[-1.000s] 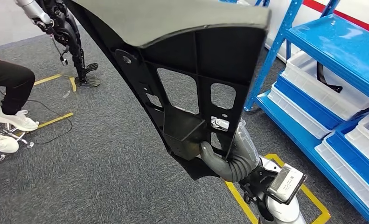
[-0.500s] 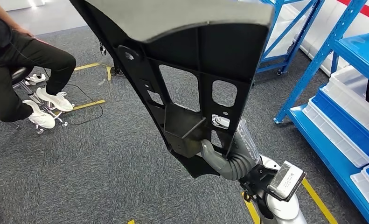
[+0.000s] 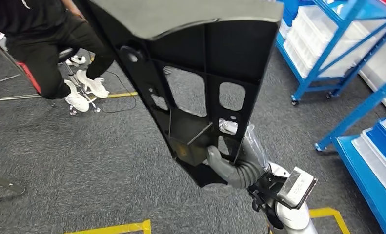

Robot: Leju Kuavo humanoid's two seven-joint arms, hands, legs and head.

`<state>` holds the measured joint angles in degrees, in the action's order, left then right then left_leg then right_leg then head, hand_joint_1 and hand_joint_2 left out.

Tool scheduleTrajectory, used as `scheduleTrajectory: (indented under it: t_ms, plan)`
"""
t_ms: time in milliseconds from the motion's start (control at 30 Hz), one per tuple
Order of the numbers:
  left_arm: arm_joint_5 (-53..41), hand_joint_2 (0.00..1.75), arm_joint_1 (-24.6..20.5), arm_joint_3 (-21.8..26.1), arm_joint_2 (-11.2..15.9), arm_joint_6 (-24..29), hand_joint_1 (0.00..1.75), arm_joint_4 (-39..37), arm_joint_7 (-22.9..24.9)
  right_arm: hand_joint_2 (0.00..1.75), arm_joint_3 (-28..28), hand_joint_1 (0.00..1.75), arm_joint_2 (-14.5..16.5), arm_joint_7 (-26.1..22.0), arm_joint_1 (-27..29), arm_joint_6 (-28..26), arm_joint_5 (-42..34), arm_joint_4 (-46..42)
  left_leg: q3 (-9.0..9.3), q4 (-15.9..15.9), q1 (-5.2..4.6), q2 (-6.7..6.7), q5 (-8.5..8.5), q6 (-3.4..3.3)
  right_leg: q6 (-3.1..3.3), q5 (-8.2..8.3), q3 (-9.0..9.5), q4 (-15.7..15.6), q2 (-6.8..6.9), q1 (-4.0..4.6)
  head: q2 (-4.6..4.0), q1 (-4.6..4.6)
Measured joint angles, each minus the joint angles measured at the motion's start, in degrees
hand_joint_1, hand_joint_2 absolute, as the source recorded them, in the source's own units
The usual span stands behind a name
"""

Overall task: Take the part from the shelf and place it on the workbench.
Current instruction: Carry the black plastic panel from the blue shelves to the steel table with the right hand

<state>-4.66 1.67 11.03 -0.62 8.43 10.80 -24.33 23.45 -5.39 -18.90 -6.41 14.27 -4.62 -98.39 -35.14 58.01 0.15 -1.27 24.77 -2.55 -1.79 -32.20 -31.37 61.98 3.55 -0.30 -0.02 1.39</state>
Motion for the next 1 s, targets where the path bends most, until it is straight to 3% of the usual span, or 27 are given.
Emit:
scheduleTrajectory:
  t_ms: [33, 67, 100, 133, 167, 233, 267, 333, 400, 467, 533, 600, 633, 667, 700, 767, 833, 933, 1000]
  plan:
    - [-0.07, 1.75, -0.11, 0.03, 0.04, 0.03, 0.00, 0.02, -0.01, 1.75, 0.00, 1.75, -0.04, 0.07, 0.15, 0.00, 0.00, 0.02, -0.02, -0.04, -0.02, 0.83, -0.06, -0.23, 0.24, -1.54, -1.83, 3.83, -1.88, -0.16, 0.00, 0.05]
    - [-0.11, 1.75, -0.22, 0.06, 0.09, 0.06, 0.00, 0.03, 0.00, 1.75, -0.01, 1.75, -0.10, 0.10, 0.33, 0.00, -0.01, 0.04, -0.05, -0.04, 0.00, 1.74, -0.08, -0.39, 0.40, -3.01, -4.01, 8.01, -2.87, -0.23, 0.00, 0.07]
    - [-0.13, 1.75, -0.27, 0.09, 0.11, 0.08, 0.00, 0.03, 0.00, 1.75, -0.01, 1.75, -0.15, 0.15, 0.50, 0.00, -0.01, 0.08, -0.05, -0.03, 0.00, 2.73, -0.08, -0.45, 0.32, -3.94, -5.89, 11.35, -3.26, -0.30, 0.00, 0.11]
    - [-0.19, 1.75, -0.25, 0.11, 0.11, 0.07, 0.00, 0.02, 0.00, 1.75, -0.01, 1.75, -0.19, 0.19, 0.62, 0.01, -0.01, 0.10, -0.02, -0.01, 0.01, 3.72, -0.08, -0.44, -0.04, -3.93, -6.89, 12.72, -3.40, -0.35, 0.00, 0.11]
    - [-0.28, 1.75, -0.21, 0.13, 0.10, 0.03, 0.00, 0.02, 0.00, 1.75, -0.01, 1.75, -0.21, 0.19, 0.70, 0.01, -0.01, 0.11, 0.06, 0.01, 0.05, 4.65, -0.08, -0.42, -0.61, -2.96, -6.71, 11.69, -3.49, -0.44, 0.00, 0.10]
    - [-0.55, 1.75, -0.19, 0.15, 0.10, -0.12, 0.00, 0.02, 0.00, 1.75, -0.01, 1.75, -0.20, 0.21, 0.72, 0.01, 0.06, 0.11, 0.20, 0.20, 0.21, 6.50, -0.03, -0.13, -1.94, 0.68, -3.62, 4.16, -4.86, -0.99, 0.00, 0.12]
    - [-0.67, 1.75, -0.20, 0.16, 0.16, -0.21, 0.00, 0.03, 0.01, 1.75, -0.01, 1.75, -0.19, 0.25, 0.75, 0.00, 0.13, 0.10, 0.15, 0.46, 0.19, 7.34, 0.07, 0.19, -2.20, 2.15, -2.04, 0.48, -5.91, -1.23, 0.00, 0.13]
    - [-0.86, 1.75, -0.09, 0.18, 0.28, -0.43, 0.00, 0.03, 0.03, 1.75, -0.04, 1.75, -0.18, 0.33, 0.83, -0.03, 0.28, 0.01, -0.22, 0.74, 0.16, 8.55, 0.13, 0.94, -1.65, 3.43, -0.35, -3.18, -7.11, -1.31, 0.00, 0.10]
    - [-1.16, 1.75, 0.25, 0.19, 0.34, -0.66, 0.00, 0.02, 0.06, 1.75, -0.08, 1.75, -0.13, 0.37, 0.86, -0.12, 0.37, -0.16, -0.59, 0.59, 0.32, 9.26, -0.10, 1.62, -0.48, 3.67, -0.24, -3.21, -6.12, -1.11, 0.00, 0.06]
    - [-1.43, 1.75, 0.48, 0.17, 0.31, -0.78, 0.00, 0.01, 0.08, 1.75, -0.10, 1.75, -0.01, 0.36, 0.89, -0.28, 0.45, -0.42, -1.34, 1.84, 0.31, 7.06, 0.72, 2.14, 0.42, 3.96, -0.21, -3.38, -5.00, -1.23, 0.00, -0.04]
    - [-1.58, 1.75, 0.33, 0.16, 0.33, -0.80, 0.00, 0.01, 0.09, 1.75, -0.13, 1.75, 0.07, 0.34, 1.05, -0.42, 0.54, -0.72, -3.88, 7.17, 0.23, 3.24, 3.83, 2.47, 1.11, 3.95, -0.17, -3.47, -3.59, -1.08, 0.00, -0.22]
    - [-1.74, 1.75, 0.19, 0.16, 0.37, -0.83, 0.00, 0.02, 0.11, 1.75, -0.16, 1.75, 0.08, 0.34, 1.23, -0.48, 0.58, -0.85, -7.48, 14.45, 0.40, 1.79, 7.03, 2.71, 1.47, 3.79, -0.20, -3.46, -1.92, -0.68, 0.00, -0.29]
    - [-1.81, 1.75, 0.21, 0.16, 0.34, -0.84, 0.00, 0.02, 0.15, 1.75, -0.17, 1.75, 0.08, 0.34, 1.28, -0.48, 0.61, -0.86, -8.47, 16.40, 0.47, 1.62, 7.44, 2.74, 1.55, 3.72, -0.21, -3.46, -1.08, -0.54, 0.00, -0.29]
    - [-1.90, 1.75, 0.27, 0.18, 0.32, -0.84, 0.00, 0.02, 0.23, 1.75, -0.17, 1.75, 0.08, 0.34, 1.31, -0.48, 0.62, -0.87, -8.34, 16.20, 0.50, 1.45, 6.81, 2.71, 1.61, 3.66, -0.18, -3.46, -0.27, -0.45, 0.00, -0.29]
    - [-1.95, 1.75, 0.31, 0.20, 0.32, -0.84, 0.00, 0.02, 0.34, 1.75, -0.19, 1.75, 0.08, 0.34, 1.30, -0.48, 0.62, -0.89, -7.00, 13.77, 0.49, 1.06, 5.32, 2.59, 1.66, 3.59, -0.12, -3.46, 0.48, -0.39, 0.00, -0.29]
    - [-2.06, 1.75, 0.23, 0.29, 0.34, -0.84, 0.00, 0.03, 0.53, 1.75, -0.21, 1.75, 0.09, 0.34, 1.29, -0.48, 0.61, -0.98, -2.58, 6.07, 0.17, -1.41, 2.25, 2.14, 1.55, 3.35, 0.13, -3.43, 1.77, -0.09, 0.00, -0.29]
    - [-2.11, 1.75, 0.04, 0.37, 0.36, -0.84, 0.00, 0.07, 0.63, 1.75, -0.25, 1.75, 0.10, 0.34, 1.25, -0.48, 0.62, -1.07, -0.21, 1.71, -0.40, -3.09, 1.30, 1.54, 1.12, 3.02, 0.38, -3.42, 2.94, 0.29, 0.00, -0.20]
    - [-2.23, 1.75, 0.08, 0.42, 0.38, -0.83, 0.00, 0.08, 0.77, 1.75, -0.28, 1.75, 0.22, 0.34, 1.15, -0.48, 0.64, -1.21, 0.03, 0.83, -0.78, -1.25, 1.21, 0.54, 0.27, 2.59, 0.81, -3.44, 4.28, 0.29, 0.00, -0.15]
    - [-2.39, 1.75, 0.11, 0.44, 0.34, -0.79, 0.00, 0.17, 0.93, 1.75, -0.32, 1.75, 0.28, 0.32, 1.13, -0.46, 0.67, -1.40, 0.68, 0.01, -0.39, 0.20, 0.70, -0.21, 0.12, 1.08, -0.08, -0.84, 1.59, 0.16, 0.00, -0.11]
